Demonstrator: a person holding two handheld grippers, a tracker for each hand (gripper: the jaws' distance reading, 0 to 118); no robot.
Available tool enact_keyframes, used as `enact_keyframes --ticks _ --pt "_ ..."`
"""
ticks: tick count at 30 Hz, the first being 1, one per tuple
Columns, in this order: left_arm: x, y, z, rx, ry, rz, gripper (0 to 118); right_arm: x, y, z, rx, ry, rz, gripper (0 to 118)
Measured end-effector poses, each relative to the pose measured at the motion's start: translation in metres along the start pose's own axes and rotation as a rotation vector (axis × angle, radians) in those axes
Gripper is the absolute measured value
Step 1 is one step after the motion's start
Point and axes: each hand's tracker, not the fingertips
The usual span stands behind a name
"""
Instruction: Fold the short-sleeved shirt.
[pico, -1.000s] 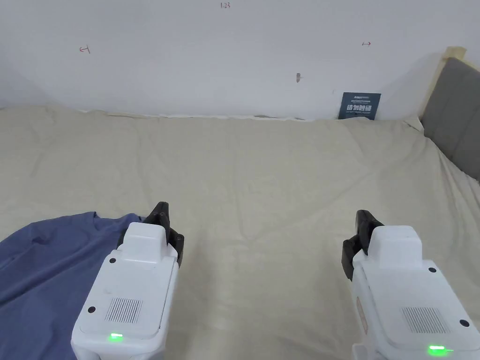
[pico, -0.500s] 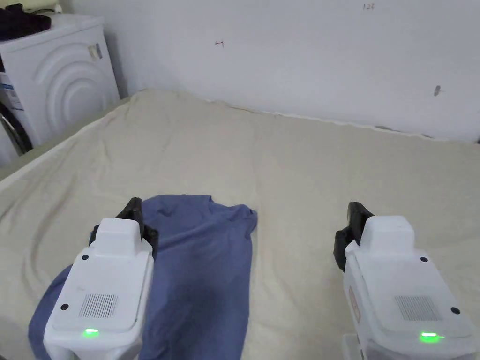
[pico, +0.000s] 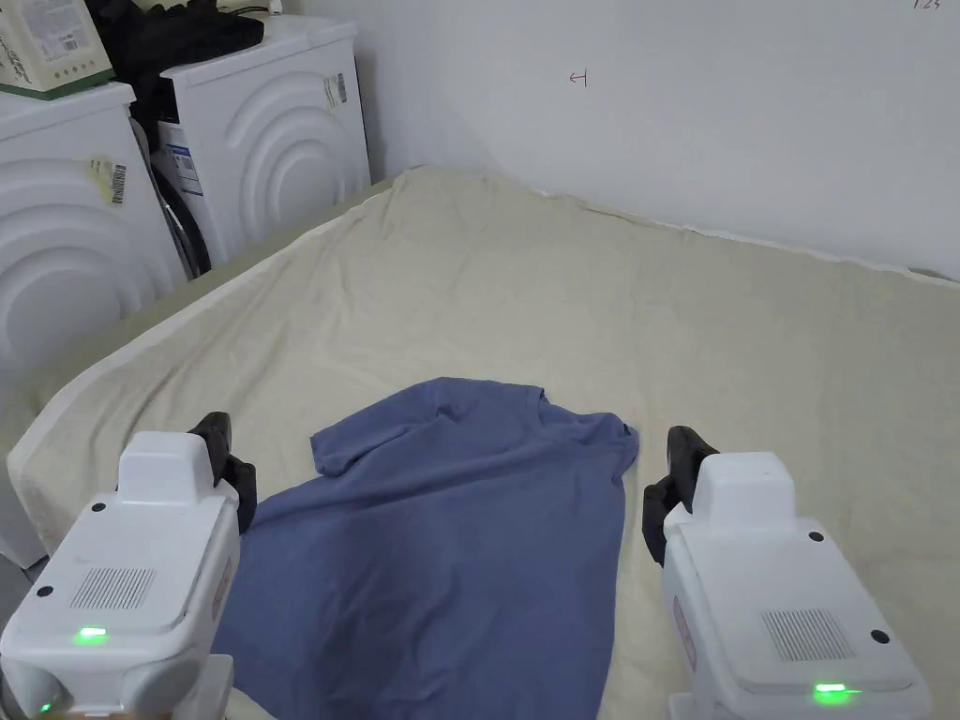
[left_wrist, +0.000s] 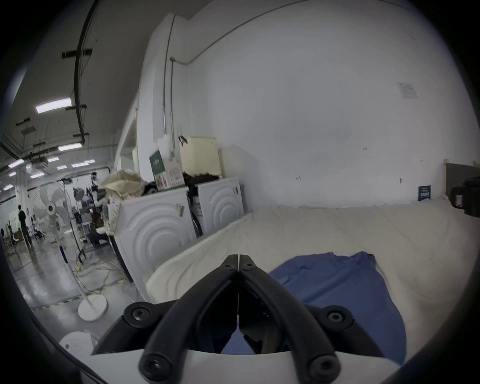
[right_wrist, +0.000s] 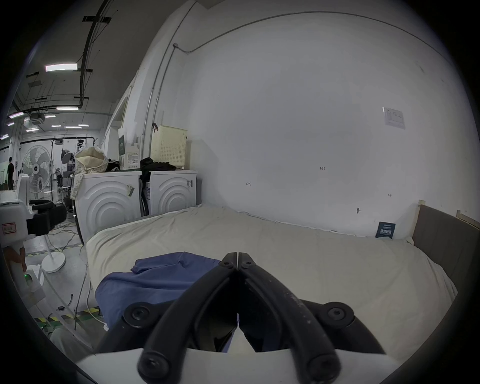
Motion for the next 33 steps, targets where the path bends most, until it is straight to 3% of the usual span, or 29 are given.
enact_keyframes --ticks 4,6,8,10,11,12,18,21,23,24,25,27,28,33 --pt "0.019 -0.001 -0.034 -0.141 -0.094 0.03 1 0.018 -0.004 0.007 -0.007 -0.039 0.009 1" --pt "0.035 -0.002 -0.06 -0.24 -0.152 0.04 14 0.031 -0.007 0.01 -0.016 -0.068 0.016 1" --pt "0.05 -0.006 -0.09 -0.348 -0.22 0.057 53 0.042 -0.011 0.011 -0.028 -0.098 0.016 1" --pt "0.07 -0.013 -0.118 -0.413 -0.249 0.072 102 0.056 -0.016 0.012 -0.044 -0.121 0.011 1" --pt "0.08 -0.018 -0.133 -0.445 -0.273 0.051 114 0.063 -0.019 0.013 -0.053 -0.137 0.007 1" --pt "0.091 -0.025 -0.144 -0.461 -0.288 0.026 118 0.068 -0.021 0.013 -0.06 -0.152 0.004 1" --pt "0.156 -0.072 -0.213 -0.623 -0.329 -0.15 114 0.103 -0.042 0.011 -0.127 -0.221 0.006 1" --pt "0.174 -0.102 -0.234 -0.726 -0.325 -0.221 86 0.12 -0.053 0.013 -0.165 -0.246 0.0 1" --pt "0.174 -0.114 -0.236 -0.782 -0.372 -0.129 73 0.13 -0.059 0.015 -0.186 -0.261 -0.002 1" --pt "0.169 -0.108 -0.231 -0.738 -0.342 -0.044 61 0.134 -0.061 0.016 -0.193 -0.268 -0.001 1" --pt "0.168 -0.105 -0.23 -0.736 -0.337 -0.013 42 0.138 -0.064 0.018 -0.199 -0.277 -0.001 1" --pt "0.166 -0.105 -0.221 -0.725 -0.352 -0.054 10 0.145 -0.068 0.021 -0.21 -0.295 -0.021 1" --pt "0.166 -0.104 -0.22 -0.72 -0.357 -0.089 4 0.148 -0.068 0.023 -0.213 -0.299 -0.036 1" --pt "0.168 -0.079 -0.191 -0.676 -0.398 -0.103 4 0.153 -0.067 0.045 -0.203 -0.322 -0.075 1"
